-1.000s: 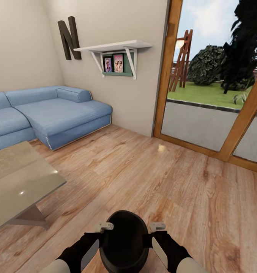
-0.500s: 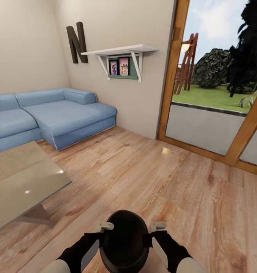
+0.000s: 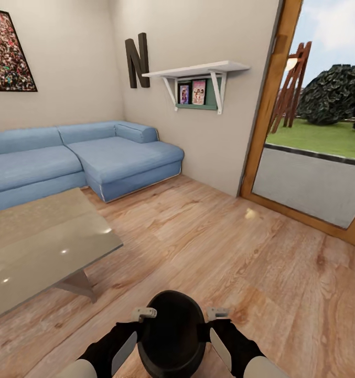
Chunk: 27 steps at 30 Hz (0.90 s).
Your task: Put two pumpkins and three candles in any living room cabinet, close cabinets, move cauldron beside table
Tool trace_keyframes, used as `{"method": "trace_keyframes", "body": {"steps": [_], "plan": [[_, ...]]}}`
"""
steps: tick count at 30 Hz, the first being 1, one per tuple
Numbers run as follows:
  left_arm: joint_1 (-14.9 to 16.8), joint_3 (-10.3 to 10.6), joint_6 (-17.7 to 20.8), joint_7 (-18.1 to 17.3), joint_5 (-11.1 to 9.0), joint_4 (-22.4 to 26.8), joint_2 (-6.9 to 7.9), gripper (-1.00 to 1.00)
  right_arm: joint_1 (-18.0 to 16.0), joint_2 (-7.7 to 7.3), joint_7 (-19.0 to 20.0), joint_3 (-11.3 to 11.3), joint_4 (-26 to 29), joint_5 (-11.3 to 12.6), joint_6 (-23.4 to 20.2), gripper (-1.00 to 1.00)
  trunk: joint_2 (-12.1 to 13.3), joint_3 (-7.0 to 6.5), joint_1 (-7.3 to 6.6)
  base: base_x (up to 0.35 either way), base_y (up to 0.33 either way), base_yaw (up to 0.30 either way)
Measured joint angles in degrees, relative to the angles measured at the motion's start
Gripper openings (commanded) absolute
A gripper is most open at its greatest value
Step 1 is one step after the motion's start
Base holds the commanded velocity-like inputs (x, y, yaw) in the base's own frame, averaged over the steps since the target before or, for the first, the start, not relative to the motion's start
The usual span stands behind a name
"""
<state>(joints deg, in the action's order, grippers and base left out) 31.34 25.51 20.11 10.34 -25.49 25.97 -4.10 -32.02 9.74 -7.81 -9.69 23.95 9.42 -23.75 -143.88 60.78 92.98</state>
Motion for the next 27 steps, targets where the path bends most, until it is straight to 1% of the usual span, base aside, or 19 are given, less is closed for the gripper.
{"method": "trace_keyframes", "body": {"steps": [2,5,27], "plan": [[0.0,0.0,0.0,0.0,0.0,0.0,-0.01,-1.0,0.0,0.0,0.0,0.0,0.0,0.0,0.0,-1.0,0.0,0.0,0.0,0.0,0.0,0.291],[0.0,0.0,0.0,0.0,0.1,0.0,-0.01,-1.0,0.0,0.01,0.0,0.0,0.0,0.0,0.0,-1.0,0.0,-0.66,-0.08,0.0,0.0,0.291],[0.0,0.1,-0.1,0.0,-0.3,0.0,0.08,-1.0,0.0,0.09,-0.2,0.0,0.0,0.0,0.0,-1.0,0.0,-0.67,-0.08,0.0,0.0,0.291]]}}
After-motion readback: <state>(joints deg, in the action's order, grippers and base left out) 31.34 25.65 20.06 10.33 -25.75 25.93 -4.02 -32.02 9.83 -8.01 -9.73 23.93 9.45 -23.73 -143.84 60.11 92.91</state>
